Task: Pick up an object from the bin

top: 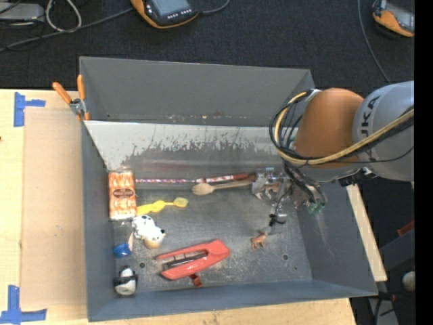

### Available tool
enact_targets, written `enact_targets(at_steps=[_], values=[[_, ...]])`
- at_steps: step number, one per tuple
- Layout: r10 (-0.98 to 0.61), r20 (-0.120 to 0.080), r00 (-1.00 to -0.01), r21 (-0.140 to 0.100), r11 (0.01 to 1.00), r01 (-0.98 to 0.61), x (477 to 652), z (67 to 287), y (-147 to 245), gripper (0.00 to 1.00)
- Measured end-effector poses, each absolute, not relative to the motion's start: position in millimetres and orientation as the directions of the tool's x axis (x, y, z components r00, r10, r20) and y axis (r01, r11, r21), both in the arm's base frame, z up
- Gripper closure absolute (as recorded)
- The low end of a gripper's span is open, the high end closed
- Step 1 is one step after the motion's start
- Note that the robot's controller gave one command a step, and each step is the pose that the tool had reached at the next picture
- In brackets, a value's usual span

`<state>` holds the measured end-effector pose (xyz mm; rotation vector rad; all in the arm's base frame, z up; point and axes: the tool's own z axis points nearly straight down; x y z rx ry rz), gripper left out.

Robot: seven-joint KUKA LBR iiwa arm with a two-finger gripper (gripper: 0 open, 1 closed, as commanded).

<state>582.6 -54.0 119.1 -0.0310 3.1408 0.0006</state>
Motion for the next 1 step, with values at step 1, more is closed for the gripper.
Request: enact_targets(at_steps=[1], values=[[-0.021, -0.008, -1.000, 0.002, 1.000, -0.021, 593.1, 78.7, -48.1, 0.00]])
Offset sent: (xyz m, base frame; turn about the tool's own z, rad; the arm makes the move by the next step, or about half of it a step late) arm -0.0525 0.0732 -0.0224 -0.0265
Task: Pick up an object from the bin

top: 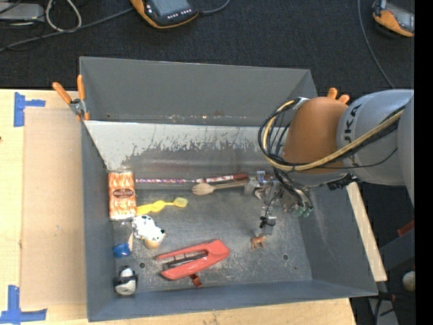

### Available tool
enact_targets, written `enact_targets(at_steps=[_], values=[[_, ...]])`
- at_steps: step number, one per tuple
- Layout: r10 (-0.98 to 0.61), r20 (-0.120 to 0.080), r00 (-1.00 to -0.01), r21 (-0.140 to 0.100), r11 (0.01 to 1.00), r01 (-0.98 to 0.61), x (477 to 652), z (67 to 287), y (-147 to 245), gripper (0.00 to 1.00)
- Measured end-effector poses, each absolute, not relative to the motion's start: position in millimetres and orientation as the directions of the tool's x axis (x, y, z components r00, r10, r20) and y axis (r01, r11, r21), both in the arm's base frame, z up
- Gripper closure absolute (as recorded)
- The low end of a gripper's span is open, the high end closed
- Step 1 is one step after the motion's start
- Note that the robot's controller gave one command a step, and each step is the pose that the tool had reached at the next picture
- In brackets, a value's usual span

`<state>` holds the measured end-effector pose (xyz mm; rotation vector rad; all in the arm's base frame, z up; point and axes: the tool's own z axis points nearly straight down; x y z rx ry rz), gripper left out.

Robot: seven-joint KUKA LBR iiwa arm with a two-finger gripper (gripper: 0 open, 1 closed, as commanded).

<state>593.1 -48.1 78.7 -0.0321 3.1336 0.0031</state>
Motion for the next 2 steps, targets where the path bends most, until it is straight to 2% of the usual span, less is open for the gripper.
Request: enact_targets(at_steps=[1, 2], values=[[-0.026, 0.001, -1.000, -0.001, 1.000, -0.026, 554.1, 85.4, -18.5, 0.00], [-0.053, -0.002, -0.999, -0.001, 0.999, -0.053, 514.9, 114.0, -5.5, 0.00]])
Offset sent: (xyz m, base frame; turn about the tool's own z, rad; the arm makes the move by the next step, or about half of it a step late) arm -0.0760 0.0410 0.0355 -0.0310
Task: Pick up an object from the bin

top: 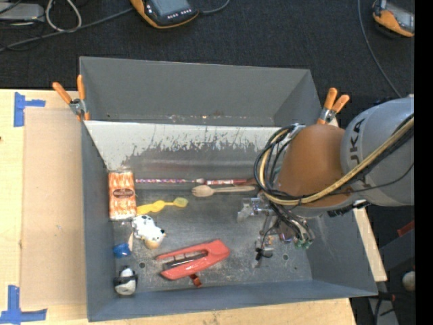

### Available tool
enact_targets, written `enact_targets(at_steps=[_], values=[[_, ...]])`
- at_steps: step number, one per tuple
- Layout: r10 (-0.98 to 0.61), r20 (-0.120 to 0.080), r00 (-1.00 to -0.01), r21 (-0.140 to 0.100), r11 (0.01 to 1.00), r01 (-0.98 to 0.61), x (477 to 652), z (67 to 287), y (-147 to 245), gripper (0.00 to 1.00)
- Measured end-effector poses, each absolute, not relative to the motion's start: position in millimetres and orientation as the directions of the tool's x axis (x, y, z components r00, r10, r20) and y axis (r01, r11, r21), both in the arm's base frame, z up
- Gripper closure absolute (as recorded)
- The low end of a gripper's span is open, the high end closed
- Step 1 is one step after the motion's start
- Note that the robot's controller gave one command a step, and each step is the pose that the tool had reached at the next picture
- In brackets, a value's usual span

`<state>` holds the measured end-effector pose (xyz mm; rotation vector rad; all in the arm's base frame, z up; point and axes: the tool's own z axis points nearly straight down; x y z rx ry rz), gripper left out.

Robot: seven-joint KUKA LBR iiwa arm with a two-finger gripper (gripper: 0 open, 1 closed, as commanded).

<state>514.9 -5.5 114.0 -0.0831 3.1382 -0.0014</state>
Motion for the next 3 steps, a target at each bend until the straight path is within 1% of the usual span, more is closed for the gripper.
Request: enact_targets(at_steps=[1, 2, 3], values=[[0.016, 0.000, -1.000, 0.000, 1.000, 0.016, 498.1, 81.6, 56.1, 0.00], [-0.003, -0.003, -1.000, 0.000, 1.000, -0.003, 498.0, 74.9, 84.6, 0.00], [-0.043, -0.002, -0.999, 0.001, 0.999, -0.043, 481.1, 70.1, 92.5, 1.00]])
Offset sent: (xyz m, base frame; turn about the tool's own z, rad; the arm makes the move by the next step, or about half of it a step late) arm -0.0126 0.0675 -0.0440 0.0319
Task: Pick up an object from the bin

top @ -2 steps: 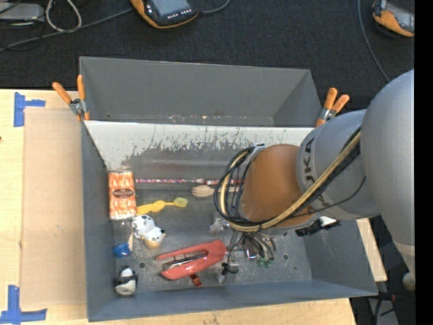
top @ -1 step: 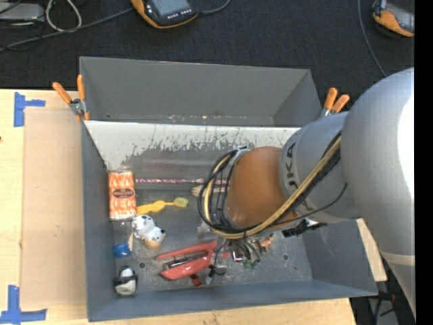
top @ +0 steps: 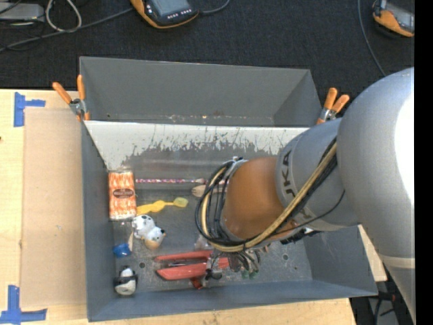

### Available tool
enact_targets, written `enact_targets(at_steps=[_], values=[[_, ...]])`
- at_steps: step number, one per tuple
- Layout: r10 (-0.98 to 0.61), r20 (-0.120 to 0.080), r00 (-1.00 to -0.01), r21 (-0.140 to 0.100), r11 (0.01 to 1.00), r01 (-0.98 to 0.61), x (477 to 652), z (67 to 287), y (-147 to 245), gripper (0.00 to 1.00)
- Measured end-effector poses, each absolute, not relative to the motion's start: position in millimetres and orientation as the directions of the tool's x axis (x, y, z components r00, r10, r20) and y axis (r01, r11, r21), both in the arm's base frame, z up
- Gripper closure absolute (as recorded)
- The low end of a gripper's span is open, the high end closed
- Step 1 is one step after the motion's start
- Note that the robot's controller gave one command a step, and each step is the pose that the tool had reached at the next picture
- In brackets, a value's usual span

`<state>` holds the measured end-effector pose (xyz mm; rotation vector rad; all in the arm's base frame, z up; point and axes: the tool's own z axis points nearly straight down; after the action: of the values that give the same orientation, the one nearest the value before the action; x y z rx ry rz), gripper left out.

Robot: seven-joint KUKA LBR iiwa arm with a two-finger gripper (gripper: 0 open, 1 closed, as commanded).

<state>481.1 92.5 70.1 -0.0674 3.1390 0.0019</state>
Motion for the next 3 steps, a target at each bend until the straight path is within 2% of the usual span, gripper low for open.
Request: enact_targets(at_steps=[1, 2, 3], values=[[-0.043, -0.002, -0.999, 0.001, 0.999, -0.043, 481.1, 70.1, 92.6, 1.00], [-0.032, 0.009, -0.999, 0.000, 1.000, -0.032, 474.8, 128.8, 86.6, 1.00], [-0.034, 0.004, -0.999, 0.001, 0.999, -0.034, 481.7, 192.0, 82.2, 1.00]])
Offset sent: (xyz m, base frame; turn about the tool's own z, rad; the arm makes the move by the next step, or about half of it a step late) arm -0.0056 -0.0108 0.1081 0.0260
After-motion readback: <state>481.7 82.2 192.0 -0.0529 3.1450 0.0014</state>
